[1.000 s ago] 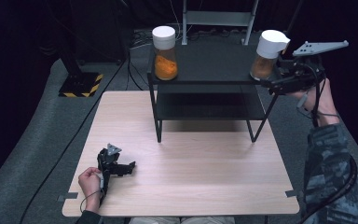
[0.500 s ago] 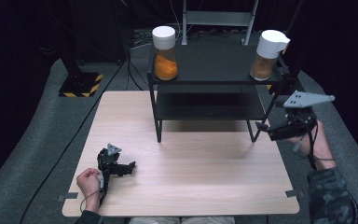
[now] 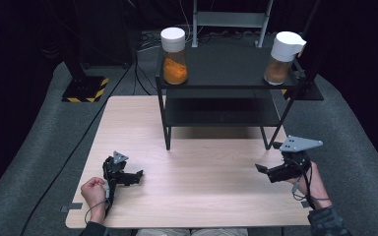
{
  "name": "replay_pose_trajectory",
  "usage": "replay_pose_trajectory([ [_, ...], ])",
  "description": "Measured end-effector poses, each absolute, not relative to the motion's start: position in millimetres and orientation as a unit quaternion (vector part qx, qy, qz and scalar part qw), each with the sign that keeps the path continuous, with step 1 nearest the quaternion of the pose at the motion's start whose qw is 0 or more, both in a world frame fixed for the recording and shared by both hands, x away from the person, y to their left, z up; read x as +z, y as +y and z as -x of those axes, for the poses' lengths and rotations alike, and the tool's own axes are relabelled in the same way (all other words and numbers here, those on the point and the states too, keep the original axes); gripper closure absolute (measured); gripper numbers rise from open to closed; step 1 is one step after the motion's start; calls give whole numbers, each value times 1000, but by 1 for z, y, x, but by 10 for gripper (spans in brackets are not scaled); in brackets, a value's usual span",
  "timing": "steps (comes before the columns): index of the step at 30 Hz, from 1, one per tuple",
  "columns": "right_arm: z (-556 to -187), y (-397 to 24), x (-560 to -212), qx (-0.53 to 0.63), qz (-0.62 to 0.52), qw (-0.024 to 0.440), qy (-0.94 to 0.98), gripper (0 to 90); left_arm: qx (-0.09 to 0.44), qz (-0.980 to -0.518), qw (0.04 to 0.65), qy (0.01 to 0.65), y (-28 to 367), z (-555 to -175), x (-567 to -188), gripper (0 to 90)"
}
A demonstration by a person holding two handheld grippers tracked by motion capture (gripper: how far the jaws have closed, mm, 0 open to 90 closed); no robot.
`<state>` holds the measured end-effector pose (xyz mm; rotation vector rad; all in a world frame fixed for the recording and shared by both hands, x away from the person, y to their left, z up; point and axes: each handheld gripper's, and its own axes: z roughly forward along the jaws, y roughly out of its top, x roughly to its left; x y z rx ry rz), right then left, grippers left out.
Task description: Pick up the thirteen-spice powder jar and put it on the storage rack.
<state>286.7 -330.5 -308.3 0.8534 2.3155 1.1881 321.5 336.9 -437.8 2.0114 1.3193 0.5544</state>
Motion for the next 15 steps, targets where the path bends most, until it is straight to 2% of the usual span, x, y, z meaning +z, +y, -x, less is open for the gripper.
replay_pose_trajectory([
  [8,-290,-326,-373,435,-333,149,823,4,212,-769,330,504,337,-322,-438,0],
  [15,-292,-317,-419,445,-352,125,814,0,212,-769,330,504,337,-322,-438,0],
])
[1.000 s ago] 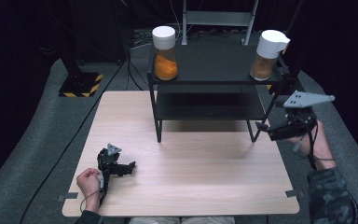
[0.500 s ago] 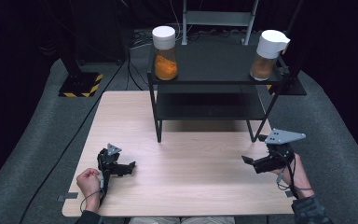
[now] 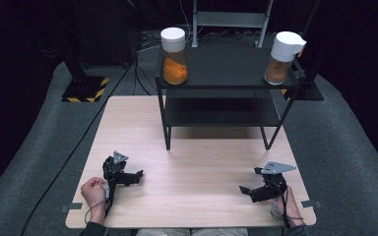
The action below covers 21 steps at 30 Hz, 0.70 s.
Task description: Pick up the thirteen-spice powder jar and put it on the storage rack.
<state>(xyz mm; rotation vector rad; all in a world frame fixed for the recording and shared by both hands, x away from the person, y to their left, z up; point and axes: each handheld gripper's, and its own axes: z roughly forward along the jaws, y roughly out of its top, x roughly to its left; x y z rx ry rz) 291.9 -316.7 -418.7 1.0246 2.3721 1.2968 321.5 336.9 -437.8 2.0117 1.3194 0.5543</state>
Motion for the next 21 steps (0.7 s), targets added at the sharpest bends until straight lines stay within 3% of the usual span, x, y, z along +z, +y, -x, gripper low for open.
replay_pose_trajectory([
  [21,-295,-308,-446,446,-369,117,807,5,212,-769,330,505,337,-321,-438,0],
])
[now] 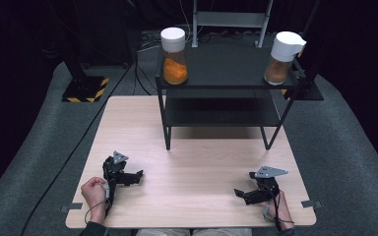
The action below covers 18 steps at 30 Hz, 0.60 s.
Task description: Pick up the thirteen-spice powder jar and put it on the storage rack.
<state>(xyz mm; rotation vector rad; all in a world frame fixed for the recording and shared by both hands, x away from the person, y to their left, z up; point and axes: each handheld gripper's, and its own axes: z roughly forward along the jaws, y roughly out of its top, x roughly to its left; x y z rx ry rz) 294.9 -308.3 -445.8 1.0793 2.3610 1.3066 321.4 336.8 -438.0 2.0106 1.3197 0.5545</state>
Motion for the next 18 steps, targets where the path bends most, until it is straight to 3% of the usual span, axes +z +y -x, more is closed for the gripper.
replay_pose_trajectory([
  [18,-287,-309,-449,456,-375,133,796,10,212,-770,329,504,337,-322,-438,0],
])
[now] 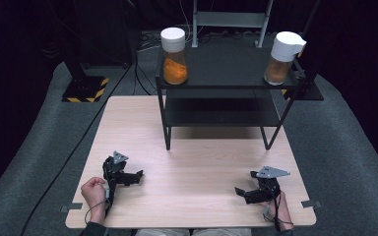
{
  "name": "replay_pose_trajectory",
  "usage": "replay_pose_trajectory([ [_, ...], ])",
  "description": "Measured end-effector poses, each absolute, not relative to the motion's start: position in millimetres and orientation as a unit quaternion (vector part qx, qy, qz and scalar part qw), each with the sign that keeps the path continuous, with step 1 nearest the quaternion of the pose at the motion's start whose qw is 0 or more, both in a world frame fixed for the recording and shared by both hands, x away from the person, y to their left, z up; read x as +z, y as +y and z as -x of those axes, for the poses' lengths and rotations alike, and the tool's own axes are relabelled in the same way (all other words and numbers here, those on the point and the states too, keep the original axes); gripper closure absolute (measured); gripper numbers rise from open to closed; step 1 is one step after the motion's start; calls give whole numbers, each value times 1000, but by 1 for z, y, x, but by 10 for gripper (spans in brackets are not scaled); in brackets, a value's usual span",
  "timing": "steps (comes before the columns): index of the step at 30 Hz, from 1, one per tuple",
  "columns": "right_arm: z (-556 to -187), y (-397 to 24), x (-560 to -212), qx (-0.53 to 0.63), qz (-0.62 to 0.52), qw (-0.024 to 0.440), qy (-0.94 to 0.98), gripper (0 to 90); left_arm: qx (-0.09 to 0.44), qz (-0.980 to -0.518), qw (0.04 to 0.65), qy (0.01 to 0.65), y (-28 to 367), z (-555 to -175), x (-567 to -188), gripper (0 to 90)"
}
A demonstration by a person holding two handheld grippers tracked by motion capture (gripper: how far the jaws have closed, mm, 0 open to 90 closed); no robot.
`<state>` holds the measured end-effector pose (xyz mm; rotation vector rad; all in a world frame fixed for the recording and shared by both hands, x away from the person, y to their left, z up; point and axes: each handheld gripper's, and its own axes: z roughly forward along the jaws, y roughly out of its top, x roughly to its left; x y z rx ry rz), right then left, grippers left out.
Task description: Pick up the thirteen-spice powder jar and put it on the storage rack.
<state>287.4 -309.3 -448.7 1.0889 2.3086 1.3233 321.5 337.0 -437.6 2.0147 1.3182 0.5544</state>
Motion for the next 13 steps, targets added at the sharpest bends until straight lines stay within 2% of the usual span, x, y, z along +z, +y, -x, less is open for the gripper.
replay_pose_trajectory([
  [13,-284,-310,-450,461,-374,140,792,10,212,-769,330,505,337,-322,-438,0],
])
